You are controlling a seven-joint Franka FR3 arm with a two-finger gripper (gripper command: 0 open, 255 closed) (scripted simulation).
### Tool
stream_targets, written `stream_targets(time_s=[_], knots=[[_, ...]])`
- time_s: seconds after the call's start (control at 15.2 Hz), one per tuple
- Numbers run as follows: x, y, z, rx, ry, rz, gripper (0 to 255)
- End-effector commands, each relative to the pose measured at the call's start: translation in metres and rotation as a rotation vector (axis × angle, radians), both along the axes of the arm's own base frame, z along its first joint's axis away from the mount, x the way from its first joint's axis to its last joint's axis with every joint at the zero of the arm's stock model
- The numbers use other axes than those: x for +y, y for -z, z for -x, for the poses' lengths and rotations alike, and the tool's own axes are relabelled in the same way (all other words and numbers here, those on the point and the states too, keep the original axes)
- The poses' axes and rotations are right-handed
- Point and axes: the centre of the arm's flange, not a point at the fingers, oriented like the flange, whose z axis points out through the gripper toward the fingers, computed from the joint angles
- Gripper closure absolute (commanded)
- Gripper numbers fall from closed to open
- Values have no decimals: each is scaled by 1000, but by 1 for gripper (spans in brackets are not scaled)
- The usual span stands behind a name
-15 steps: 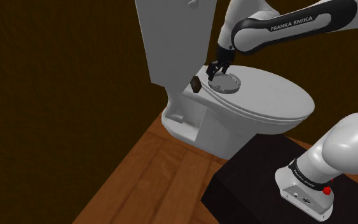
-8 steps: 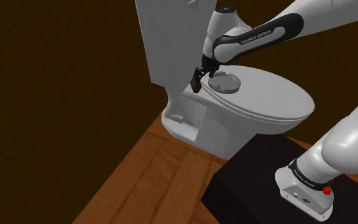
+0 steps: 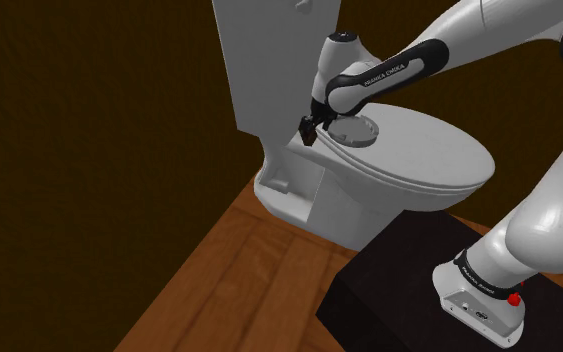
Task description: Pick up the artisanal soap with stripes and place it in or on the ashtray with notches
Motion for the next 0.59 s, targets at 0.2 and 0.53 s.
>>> stream_targets(time_s=[0.2, 0.53], knots=[[-1, 9, -3, -1, 0, 0, 0], [-1, 9, -3, -1, 0, 0, 255]])
